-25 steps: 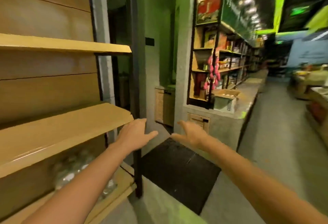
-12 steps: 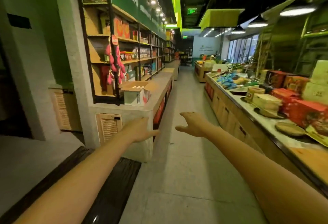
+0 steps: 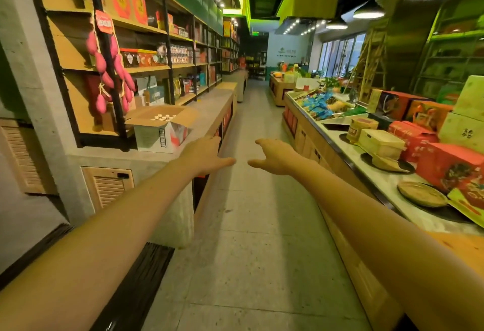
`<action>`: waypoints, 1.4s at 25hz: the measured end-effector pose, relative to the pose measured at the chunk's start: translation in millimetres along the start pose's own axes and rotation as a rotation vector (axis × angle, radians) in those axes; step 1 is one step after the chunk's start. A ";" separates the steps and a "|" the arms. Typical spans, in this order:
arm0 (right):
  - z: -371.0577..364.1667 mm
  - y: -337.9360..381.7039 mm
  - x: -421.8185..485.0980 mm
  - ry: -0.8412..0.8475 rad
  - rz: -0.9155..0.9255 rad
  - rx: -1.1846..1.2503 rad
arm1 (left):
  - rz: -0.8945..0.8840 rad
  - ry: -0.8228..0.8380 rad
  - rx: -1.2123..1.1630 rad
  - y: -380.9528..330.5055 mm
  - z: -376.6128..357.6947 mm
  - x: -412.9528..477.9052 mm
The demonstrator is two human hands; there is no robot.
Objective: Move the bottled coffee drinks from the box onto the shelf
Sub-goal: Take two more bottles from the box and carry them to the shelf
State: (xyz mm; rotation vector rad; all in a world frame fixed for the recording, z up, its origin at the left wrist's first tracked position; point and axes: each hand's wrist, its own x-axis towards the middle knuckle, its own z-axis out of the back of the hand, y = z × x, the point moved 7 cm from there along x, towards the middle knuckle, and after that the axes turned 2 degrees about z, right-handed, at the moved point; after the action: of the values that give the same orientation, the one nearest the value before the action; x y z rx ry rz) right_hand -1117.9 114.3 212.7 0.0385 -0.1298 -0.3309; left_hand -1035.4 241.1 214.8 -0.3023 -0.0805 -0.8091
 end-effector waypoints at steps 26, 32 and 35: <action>-73.8 -207.1 769.2 -0.023 0.404 0.046 | 0.300 -0.099 0.117 163.3 -107.5 729.1; -123.0 -177.9 908.2 0.033 0.555 0.112 | 0.412 -0.095 0.129 254.9 -139.4 824.2; -140.6 -142.5 981.2 0.027 0.622 0.120 | 0.473 -0.121 0.134 320.6 -148.0 874.1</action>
State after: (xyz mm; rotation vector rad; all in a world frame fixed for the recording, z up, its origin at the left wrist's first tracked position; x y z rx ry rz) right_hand -225.1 -338.3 183.5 0.1177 -0.1278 0.2991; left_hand -207.4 -206.2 160.4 -0.2304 -0.1685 -0.3144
